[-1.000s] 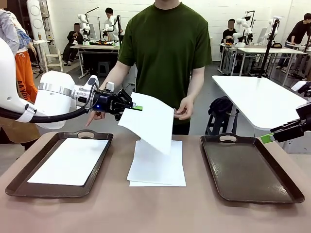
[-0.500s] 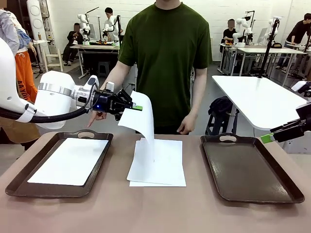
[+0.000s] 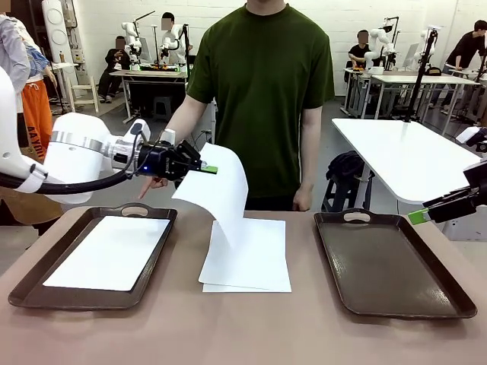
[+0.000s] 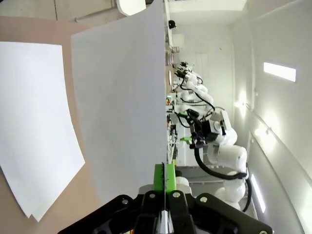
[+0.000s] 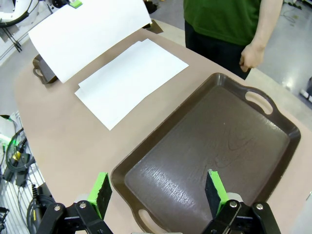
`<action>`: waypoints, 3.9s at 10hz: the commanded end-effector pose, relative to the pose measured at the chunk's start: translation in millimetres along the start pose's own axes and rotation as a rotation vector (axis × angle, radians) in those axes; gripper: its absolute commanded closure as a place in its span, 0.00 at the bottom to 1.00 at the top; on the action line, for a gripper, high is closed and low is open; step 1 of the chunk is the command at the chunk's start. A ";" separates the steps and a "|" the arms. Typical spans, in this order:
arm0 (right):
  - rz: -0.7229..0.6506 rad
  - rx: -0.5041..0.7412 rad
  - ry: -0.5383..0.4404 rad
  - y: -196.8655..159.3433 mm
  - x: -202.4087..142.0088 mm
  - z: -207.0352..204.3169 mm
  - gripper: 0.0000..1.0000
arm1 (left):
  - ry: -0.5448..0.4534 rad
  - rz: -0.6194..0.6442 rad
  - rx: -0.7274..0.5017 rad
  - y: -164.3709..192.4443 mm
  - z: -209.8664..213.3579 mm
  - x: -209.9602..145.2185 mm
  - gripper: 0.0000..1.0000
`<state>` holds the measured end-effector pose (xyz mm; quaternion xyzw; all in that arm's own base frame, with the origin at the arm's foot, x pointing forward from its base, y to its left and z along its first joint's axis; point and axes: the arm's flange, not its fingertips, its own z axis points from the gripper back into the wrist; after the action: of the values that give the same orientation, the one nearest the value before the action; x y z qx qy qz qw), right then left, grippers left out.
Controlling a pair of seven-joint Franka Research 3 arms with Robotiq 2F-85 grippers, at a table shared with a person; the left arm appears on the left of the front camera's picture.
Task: Sort the A4 documents.
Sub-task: Place the A4 Paper in the designated Handle tray.
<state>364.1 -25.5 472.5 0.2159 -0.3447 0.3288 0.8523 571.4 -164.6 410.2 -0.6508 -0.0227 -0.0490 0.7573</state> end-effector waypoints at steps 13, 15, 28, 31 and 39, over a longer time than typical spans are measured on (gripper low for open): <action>0.005 0.018 -0.024 -4.0 0.5 -3.1 0.00 | -0.011 0.043 0.578 95.5 166.6 -53.2 0.99; 0.005 0.018 -0.024 -4.0 0.5 -3.1 0.00 | 0.020 0.031 0.626 107.8 182.4 -29.8 0.99; 0.005 0.018 -0.024 -4.0 0.5 -3.1 0.00 | 0.050 0.074 0.802 106.1 213.7 -25.2 0.79; 0.005 0.018 -0.024 -4.0 0.5 -3.1 0.00 | 0.062 0.080 0.879 106.7 217.6 -25.2 0.39; 0.005 0.018 -0.024 -4.0 0.5 -3.1 0.00 | 0.069 0.070 1.017 94.0 225.1 -27.1 0.12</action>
<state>363.8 -26.7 472.5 0.2155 -0.3441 0.3278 0.8530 566.9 76.1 346.6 -0.2108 0.0040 -0.0393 0.9767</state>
